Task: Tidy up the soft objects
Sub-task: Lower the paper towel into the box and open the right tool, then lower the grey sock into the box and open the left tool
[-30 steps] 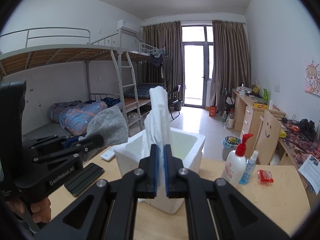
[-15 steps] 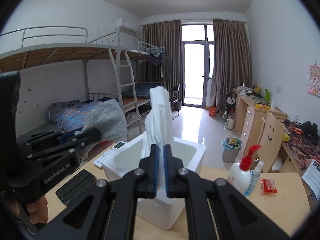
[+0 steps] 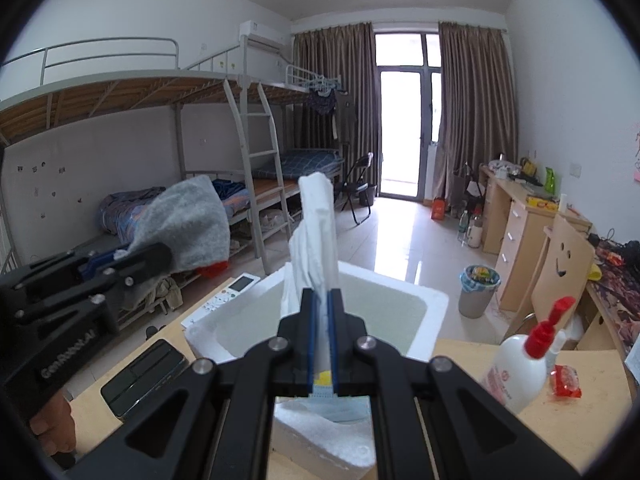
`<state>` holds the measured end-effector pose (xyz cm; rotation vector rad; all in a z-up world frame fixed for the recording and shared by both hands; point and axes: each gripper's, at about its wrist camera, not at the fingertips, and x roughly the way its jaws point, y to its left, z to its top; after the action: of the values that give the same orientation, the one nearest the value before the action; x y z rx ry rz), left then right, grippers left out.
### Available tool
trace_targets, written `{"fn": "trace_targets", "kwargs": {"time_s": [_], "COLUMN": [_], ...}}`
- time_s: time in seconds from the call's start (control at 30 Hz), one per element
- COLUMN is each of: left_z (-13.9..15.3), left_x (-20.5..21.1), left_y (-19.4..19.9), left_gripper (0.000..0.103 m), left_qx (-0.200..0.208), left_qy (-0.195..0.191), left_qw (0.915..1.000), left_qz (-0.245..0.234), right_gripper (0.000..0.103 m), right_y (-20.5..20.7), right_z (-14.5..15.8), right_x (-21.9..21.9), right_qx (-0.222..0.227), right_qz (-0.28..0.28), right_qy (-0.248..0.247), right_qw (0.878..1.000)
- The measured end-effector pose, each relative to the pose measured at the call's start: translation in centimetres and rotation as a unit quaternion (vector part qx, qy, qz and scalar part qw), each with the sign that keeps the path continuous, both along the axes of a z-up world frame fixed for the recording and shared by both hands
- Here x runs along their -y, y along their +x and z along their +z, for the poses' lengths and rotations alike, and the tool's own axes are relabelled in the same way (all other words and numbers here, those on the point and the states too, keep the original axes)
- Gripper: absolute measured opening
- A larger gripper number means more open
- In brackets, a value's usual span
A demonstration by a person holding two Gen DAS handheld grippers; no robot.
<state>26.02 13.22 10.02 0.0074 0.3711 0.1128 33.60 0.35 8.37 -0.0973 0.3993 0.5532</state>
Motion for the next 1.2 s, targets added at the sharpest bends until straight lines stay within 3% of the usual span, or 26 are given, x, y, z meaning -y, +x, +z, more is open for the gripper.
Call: {"fn": "trace_targets", "kwargs": {"time_s": [0.37, 0.4, 0.43, 0.53, 0.67, 0.73, 1.2], "left_z": [0.6, 0.7, 0.8, 0.8, 1.0, 1.1, 0.4], "left_x": [0.0, 0.0, 0.0, 0.1, 0.1, 0.1, 0.7], "left_y": [-0.1, -0.1, -0.1, -0.1, 0.0, 0.1, 1.7], "left_gripper": [0.016, 0.016, 0.016, 0.016, 0.016, 0.016, 0.016], "left_qx": [0.008, 0.01, 0.01, 0.009, 0.006, 0.006, -0.02], "left_qy": [-0.002, -0.003, -0.003, -0.004, -0.006, -0.007, -0.006], "left_qw": [0.9999, 0.9999, 0.9999, 0.9999, 0.9999, 0.9999, 0.9997], "left_qz": [0.007, 0.009, 0.009, 0.012, 0.009, 0.007, -0.013], "right_gripper": [0.012, 0.022, 0.039, 0.07, 0.085, 0.099, 0.103], "right_y": [0.5, 0.6, 0.9, 0.6, 0.3, 0.1, -2.3], "right_z": [-0.7, -0.6, -0.3, -0.1, 0.2, 0.4, 1.8], "right_x": [-1.0, -0.9, -0.8, -0.6, -0.3, -0.2, 2.4], "right_qx": [-0.023, -0.024, -0.025, -0.021, -0.02, -0.017, 0.006], "right_qz": [0.011, 0.011, 0.013, 0.01, 0.008, 0.003, -0.03], "right_qy": [-0.011, -0.009, -0.008, 0.002, 0.013, 0.014, 0.029], "right_qw": [1.0, 1.0, 1.0, 1.0, 1.0, 1.0, 0.999]}}
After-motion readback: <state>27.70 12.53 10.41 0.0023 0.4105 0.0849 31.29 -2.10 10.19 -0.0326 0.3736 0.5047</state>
